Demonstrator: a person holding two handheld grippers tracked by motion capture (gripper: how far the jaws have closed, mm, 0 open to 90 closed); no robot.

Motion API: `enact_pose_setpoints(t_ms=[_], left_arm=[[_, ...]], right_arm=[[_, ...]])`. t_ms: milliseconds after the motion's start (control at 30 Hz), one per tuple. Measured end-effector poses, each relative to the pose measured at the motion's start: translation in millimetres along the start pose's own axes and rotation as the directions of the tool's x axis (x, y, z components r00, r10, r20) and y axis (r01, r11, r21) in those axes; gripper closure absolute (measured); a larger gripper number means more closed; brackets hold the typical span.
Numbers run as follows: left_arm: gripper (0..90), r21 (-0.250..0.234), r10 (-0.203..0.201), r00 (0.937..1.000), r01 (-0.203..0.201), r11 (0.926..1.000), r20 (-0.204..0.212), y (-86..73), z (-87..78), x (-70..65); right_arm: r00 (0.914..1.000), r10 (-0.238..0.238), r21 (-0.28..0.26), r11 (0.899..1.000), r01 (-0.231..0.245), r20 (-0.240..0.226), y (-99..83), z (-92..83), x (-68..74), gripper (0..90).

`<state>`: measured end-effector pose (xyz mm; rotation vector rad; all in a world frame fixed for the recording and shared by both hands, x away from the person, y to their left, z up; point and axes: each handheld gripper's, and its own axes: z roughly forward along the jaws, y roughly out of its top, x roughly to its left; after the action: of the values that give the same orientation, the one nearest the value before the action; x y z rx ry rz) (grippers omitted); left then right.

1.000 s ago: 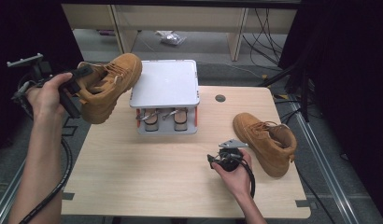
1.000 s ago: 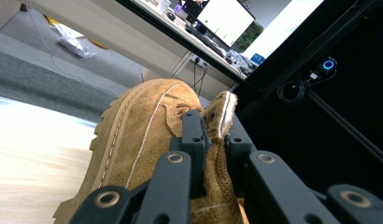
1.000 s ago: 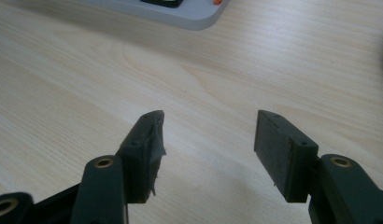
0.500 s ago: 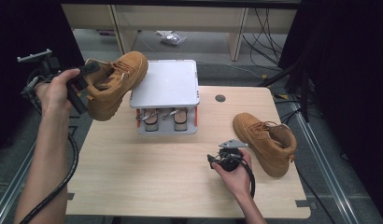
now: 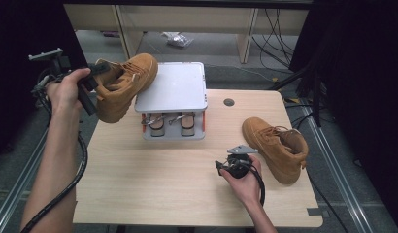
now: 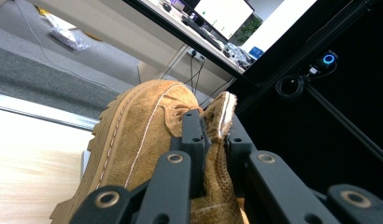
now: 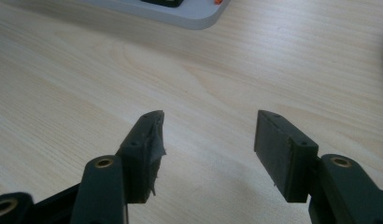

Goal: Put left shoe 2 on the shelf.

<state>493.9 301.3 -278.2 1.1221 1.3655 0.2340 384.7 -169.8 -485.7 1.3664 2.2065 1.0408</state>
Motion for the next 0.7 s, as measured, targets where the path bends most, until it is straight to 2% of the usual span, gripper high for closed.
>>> enact_pose_setpoints(t_ms=[33, 100, 333, 400, 500, 567, 700], left_arm=[[82.3, 0.0, 0.0, 1.0, 0.0, 1.0, -0.001, 0.0, 0.9, -0.1], [82.3, 0.0, 0.001, 1.0, -0.001, 1.0, -0.003, 0.2, 3.0, -1.2], [82.3, 0.01, 0.0, 1.0, 0.0, 0.9999, -0.004, 0.3, 12.0, -6.1], [82.3, 0.012, -0.002, 1.0, 0.002, 0.9999, -0.001, 0.4, 14.6, -7.7], [82.3, 0.016, -0.003, 1.0, 0.003, 0.9999, 0.001, 0.5, 17.8, -9.4], [82.3, 0.018, -0.003, 1.0, 0.003, 0.9998, 0.002, 0.2, 20.0, -10.3], [82.3, 0.021, -0.006, 1.0, 0.005, 0.9998, 0.0, -0.4, 23.7, -12.0]], right_arm=[[0.9999, -0.014, -0.008, 1.0, 0.014, 0.005, -0.5, 0.9, -0.6, 43.2], [0.9999, -0.004, 0.009, 1.0, 0.004, 0.012, 0.2, -0.9, 0.5, 43.2], [0.9999, -0.001, 0.011, 1.0, 0.001, 0.017, 0.1, -1.3, 1.0, 43.0], [0.9994, 0.031, 0.021, 0.999, -0.031, 0.015, -0.1, -2.0, 3.3, 42.8], [0.9999, -0.003, 0.01, 1.0, 0.003, 0.016, -0.8, -0.2, 0.3, 42.7], [0.9999, 0.015, 0.003, 1.0, -0.015, 0.007, -0.8, 0.3, 1.0, 42.7], [0.9998, 0.017, 0.019, 1.0, -0.017, 0.014, -0.1, -2.0, 1.5, 42.7]])
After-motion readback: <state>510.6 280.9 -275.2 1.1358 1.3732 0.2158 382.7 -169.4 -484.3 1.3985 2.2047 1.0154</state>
